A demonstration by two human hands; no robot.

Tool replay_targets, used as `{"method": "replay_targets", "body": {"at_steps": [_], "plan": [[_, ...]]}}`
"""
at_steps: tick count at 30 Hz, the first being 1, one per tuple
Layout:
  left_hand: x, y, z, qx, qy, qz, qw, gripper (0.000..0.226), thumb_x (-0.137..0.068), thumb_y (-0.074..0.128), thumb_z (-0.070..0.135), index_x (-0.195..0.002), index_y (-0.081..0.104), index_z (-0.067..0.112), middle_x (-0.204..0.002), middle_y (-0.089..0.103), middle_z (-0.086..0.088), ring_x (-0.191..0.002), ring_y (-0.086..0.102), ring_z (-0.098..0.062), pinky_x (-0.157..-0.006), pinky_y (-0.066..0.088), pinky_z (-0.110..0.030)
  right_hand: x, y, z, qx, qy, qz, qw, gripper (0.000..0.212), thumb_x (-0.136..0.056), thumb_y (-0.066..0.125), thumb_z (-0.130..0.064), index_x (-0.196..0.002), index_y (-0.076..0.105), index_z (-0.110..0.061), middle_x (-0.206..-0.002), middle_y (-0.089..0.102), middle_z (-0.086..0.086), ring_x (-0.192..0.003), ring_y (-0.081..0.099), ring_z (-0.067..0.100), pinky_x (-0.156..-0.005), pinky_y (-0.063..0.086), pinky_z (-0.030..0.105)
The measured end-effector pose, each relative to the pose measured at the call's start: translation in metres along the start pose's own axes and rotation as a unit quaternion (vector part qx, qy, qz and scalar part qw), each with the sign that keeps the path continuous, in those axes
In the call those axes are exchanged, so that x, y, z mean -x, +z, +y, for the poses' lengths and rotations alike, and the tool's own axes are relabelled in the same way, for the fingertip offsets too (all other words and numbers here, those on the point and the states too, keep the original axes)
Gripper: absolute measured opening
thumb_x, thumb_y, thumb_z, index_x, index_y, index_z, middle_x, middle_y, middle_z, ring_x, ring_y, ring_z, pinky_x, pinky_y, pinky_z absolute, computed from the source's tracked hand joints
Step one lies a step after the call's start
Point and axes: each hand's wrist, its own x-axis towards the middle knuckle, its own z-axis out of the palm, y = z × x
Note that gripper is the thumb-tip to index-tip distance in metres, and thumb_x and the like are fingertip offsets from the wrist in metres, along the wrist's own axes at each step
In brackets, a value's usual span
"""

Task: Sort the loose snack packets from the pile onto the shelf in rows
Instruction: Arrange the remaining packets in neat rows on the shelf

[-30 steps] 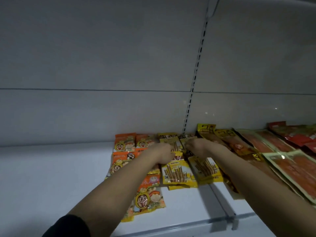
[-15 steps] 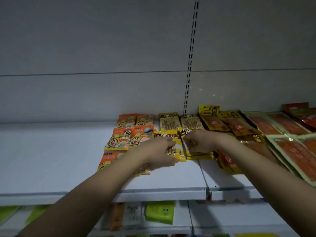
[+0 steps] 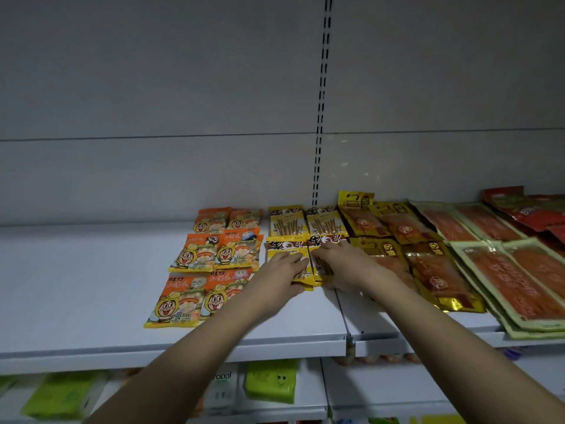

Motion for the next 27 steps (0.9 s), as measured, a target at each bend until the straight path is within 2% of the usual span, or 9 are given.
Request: {"method": "replay_targets", "body": {"at_steps": [5, 10, 12, 14, 17, 19, 22, 25, 27], "plan": [[0.001, 0.0, -0.001, -0.006, 0.007, 0.011, 1.0, 0.065, -0.103, 0.053, 0.033, -0.159, 0.023, 0.023, -0.167, 0.019, 0.002, -0.152, 0.012, -0.02, -0.121, 0.018, -0.038, -0.002, 0.003, 0.004, 0.002, -0.01, 0.011, 1.0, 0.079, -0.087, 0.07, -0.031, -0.154, 0.027, -0.028, -0.156, 0.03, -0.001, -0.137, 0.03, 0.029, -0.107, 0.035, 0.046], [0.003, -0.028, -0.005, 0.01, -0.008, -0.06, 0.998, 0.095, -0.091, 0.062, 0.054, -0.159, -0.004, 0.042, -0.168, -0.007, 0.009, -0.154, -0.008, -0.019, -0.123, 0.017, -0.053, 0.006, -0.008, 0.015, -0.11, -0.025, -0.009, 0.994, 0.094, -0.083, 0.076, -0.041, -0.157, 0.019, -0.03, -0.162, 0.018, -0.004, -0.146, 0.016, 0.026, -0.117, 0.026, 0.044], [-0.006, -0.047, -0.005, -0.008, 0.007, -0.041, 0.999, 0.089, -0.091, 0.054, 0.066, -0.159, 0.004, 0.041, -0.168, 0.003, 0.007, -0.154, 0.002, -0.018, -0.121, 0.022, -0.053, 0.011, -0.02, 0.023, -0.173, -0.026, 0.025, 0.984, 0.085, -0.087, 0.072, -0.042, -0.156, 0.024, -0.029, -0.159, 0.026, -0.006, -0.146, 0.021, 0.02, -0.117, 0.027, 0.037], [-0.026, -0.061, -0.001, -0.005, 0.028, 0.002, 1.0, 0.077, -0.093, 0.043, 0.07, -0.159, 0.018, 0.036, -0.165, 0.022, 0.004, -0.15, 0.021, -0.019, -0.118, 0.03, -0.047, 0.013, -0.034, 0.035, -0.206, -0.011, 0.075, 0.976, 0.068, -0.093, 0.066, -0.039, -0.152, 0.035, -0.027, -0.148, 0.041, -0.009, -0.137, 0.035, 0.01, -0.109, 0.032, 0.028], [-0.062, -0.062, 0.01, 0.021, 0.042, 0.036, 0.998, 0.064, -0.099, 0.039, 0.063, -0.155, 0.032, 0.032, -0.157, 0.039, 0.004, -0.143, 0.034, -0.02, -0.113, 0.036, -0.042, 0.018, -0.045, 0.06, -0.224, 0.044, 0.102, 0.968, 0.046, -0.096, 0.062, -0.036, -0.14, 0.052, -0.028, -0.136, 0.054, -0.011, -0.125, 0.049, 0.008, -0.1, 0.04, 0.026], [-0.083, -0.052, 0.02, 0.049, 0.051, 0.037, 0.997, 0.058, -0.101, 0.043, 0.055, -0.153, 0.036, 0.029, -0.154, 0.041, 0.002, -0.142, 0.036, -0.022, -0.11, 0.036, -0.039, 0.021, -0.043, 0.085, -0.215, 0.082, 0.105, 0.968, 0.038, -0.097, 0.061, -0.033, -0.134, 0.058, -0.026, -0.133, 0.052, -0.013, -0.122, 0.05, 0.007, -0.099, 0.041, 0.026], [-0.11, -0.041, 0.036, 0.087, 0.073, 0.041, 0.993, 0.055, -0.102, 0.048, 0.046, -0.152, 0.037, 0.027, -0.153, 0.041, -0.001, -0.142, 0.035, -0.023, -0.112, 0.035, -0.039, 0.027, -0.043, 0.127, -0.2, 0.104, 0.129, 0.966, 0.035, -0.098, 0.059, -0.025, -0.133, 0.06, -0.029, -0.137, 0.055, -0.013, -0.119, 0.055, 0.009, -0.093, 0.042, 0.023], [-0.137, -0.035, 0.054, 0.089, 0.08, 0.044, 0.992, 0.051, -0.103, 0.047, 0.042, -0.151, 0.041, 0.027, -0.15, 0.044, -0.002, -0.14, 0.037, -0.025, -0.111, 0.037, -0.04, 0.028, -0.047, 0.162, -0.168, 0.104, 0.135, 0.971, 0.052, -0.095, 0.053, -0.003, -0.133, 0.06, -0.036, -0.119, 0.059, -0.015, -0.108, 0.055, 0.003, -0.081, 0.037, 0.015], [-0.155, -0.033, 0.067, 0.078, 0.082, 0.053, 0.992, 0.044, -0.103, 0.047, 0.038, -0.146, 0.047, 0.027, -0.146, 0.049, -0.004, -0.135, 0.043, -0.027, -0.107, 0.041, -0.04, 0.019, -0.043, 0.182, -0.123, 0.083, 0.113, 0.982, 0.058, -0.093, 0.052, 0.001, -0.136, 0.057, -0.037, -0.126, 0.059, -0.011, -0.117, 0.054, 0.009, -0.087, 0.037, 0.016]]}}
